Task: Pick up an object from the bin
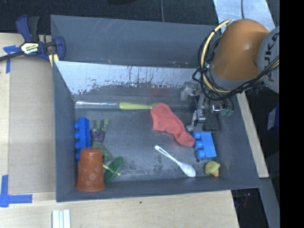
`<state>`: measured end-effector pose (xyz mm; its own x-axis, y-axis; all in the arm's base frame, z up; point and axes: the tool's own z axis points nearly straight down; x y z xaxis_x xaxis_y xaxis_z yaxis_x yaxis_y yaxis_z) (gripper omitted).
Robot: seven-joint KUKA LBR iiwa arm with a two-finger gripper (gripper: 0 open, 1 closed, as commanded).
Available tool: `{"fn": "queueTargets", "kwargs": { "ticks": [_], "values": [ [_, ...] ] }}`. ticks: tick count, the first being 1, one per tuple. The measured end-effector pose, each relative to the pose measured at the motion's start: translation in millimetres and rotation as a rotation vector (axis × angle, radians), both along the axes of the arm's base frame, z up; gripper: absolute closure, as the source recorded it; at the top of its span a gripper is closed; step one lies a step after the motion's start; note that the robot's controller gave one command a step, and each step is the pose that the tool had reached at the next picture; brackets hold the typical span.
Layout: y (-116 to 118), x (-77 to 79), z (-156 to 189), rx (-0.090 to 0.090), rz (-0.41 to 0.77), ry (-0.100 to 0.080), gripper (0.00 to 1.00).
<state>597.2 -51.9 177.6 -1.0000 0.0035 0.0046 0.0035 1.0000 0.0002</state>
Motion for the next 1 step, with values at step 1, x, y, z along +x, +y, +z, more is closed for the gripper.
{"fn": "queueTargets", "kwargs": {
  "ticks": [1],
  "values": [
    [0.1, 1.5, 5.2, -0.001, 0.001, -0.008, 0.0]
  ]
}}
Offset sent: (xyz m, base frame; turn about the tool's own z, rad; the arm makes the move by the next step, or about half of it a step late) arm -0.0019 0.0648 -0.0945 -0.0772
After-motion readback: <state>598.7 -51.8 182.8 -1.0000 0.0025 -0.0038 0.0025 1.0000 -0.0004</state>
